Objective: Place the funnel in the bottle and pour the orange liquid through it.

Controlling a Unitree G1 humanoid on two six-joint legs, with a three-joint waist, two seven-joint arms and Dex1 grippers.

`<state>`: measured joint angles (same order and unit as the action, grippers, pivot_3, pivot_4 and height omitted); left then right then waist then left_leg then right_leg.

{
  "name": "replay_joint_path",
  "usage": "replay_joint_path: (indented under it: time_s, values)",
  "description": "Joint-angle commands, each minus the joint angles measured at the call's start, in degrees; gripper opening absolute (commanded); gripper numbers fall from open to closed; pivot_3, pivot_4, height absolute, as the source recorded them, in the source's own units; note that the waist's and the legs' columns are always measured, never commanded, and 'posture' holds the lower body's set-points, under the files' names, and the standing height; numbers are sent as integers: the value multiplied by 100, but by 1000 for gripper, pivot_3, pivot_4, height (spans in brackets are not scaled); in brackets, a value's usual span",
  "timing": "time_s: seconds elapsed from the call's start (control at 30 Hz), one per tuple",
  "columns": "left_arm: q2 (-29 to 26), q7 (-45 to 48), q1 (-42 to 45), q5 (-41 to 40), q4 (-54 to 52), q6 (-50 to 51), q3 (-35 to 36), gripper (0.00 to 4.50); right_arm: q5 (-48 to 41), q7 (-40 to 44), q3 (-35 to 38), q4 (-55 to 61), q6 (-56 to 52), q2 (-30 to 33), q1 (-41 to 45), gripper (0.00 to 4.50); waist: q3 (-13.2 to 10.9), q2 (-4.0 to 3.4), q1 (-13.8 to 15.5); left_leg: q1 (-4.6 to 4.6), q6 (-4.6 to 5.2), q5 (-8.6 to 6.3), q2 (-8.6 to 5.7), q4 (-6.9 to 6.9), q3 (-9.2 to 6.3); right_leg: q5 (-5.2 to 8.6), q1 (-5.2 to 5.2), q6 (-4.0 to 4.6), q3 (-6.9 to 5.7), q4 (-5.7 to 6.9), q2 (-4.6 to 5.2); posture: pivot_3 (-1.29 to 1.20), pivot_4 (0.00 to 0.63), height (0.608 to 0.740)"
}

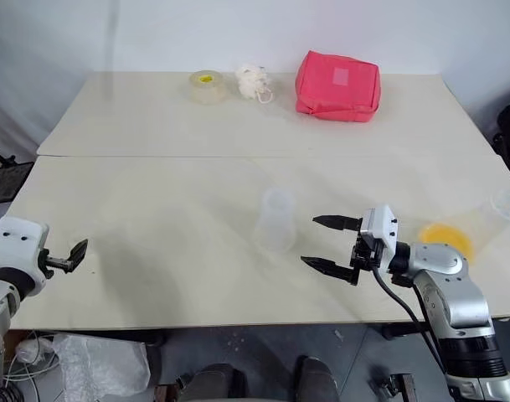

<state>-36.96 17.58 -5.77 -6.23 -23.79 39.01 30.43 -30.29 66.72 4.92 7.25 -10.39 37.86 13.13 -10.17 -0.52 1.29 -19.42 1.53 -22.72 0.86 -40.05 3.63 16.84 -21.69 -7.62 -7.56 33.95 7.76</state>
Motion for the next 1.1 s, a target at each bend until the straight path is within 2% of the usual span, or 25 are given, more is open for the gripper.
replay_joint_path:
  time_s: [0.03, 0.07, 0.2, 0.57, 0.73, 0.87, 1.03, 1.1]
  values:
    - [-83, -58, 15, 63, -97, 114, 177, 4476, -65, -41, 115, 194, -12, 55, 28, 4500, 0, 0, -3, 0, 0, 0, 0, 0, 0, 0, 0, 0, 0, 0, 0, 0, 150, 740]
    - [-72, -61, 4, 61, -105, 126, 188, 4476, -57, -47, 106, 188, -12, 51, 41, 4500, 0, 0, -4, 0, 0, 0, 0, 1, 0, 0, 0, 0, 0, 0, 0, 0, 150, 740]
    - [-24, -41, -36, 10, -183, 253, 216, 3696, -46, -58, 89, 165, 0, 40, 69, 4500, 0, 0, -2, 0, 0, 0, 0, 1, 0, 0, 0, 0, -1, 0, 0, 0, 150, 740]
    - [-13, 4, 44, -90, -178, 577, 242, 68, 7, -91, 60, 99, 29, 26, 137, 4500, 0, 0, -2, 0, 0, 0, 0, 0, 0, 0, 0, 0, -1, 0, 0, 0, 150, 740]
    - [-20, 55, 178, -243, -228, 772, 353, 24, 28, -104, 54, 51, 46, 21, 175, 4500, 0, 0, -2, 0, 0, 0, 0, 1, 0, 0, 0, 0, -1, 0, 0, 0, 150, 740]
    - [34, 200, 643, -824, -475, 1201, 563, 24, 46, -110, 58, 11, 65, 6, 211, 4500, 0, 1, 13, -2, 0, 0, 0, -2, -3, 0, 0, 0, -1, 2, 0, 0, 150, 740]
    - [-36, 319, 1538, -1559, -906, 1705, 498, 24, 73, -141, 89, -30, 115, -14, 252, 4500, 0, 1, 5, -2, 0, 0, -3, -4, -6, 0, 1, -1, -1, 5, 1, 0, 150, 740]
    - [-33, 303, 2144, -1852, -948, 1908, 304, 24, 83, -189, 135, -23, 148, -19, 256, 4500, -1, 1, 9, -1, 0, 0, -3, -3, -5, 0, 1, -1, -1, 5, -1, 0, 150, 740]
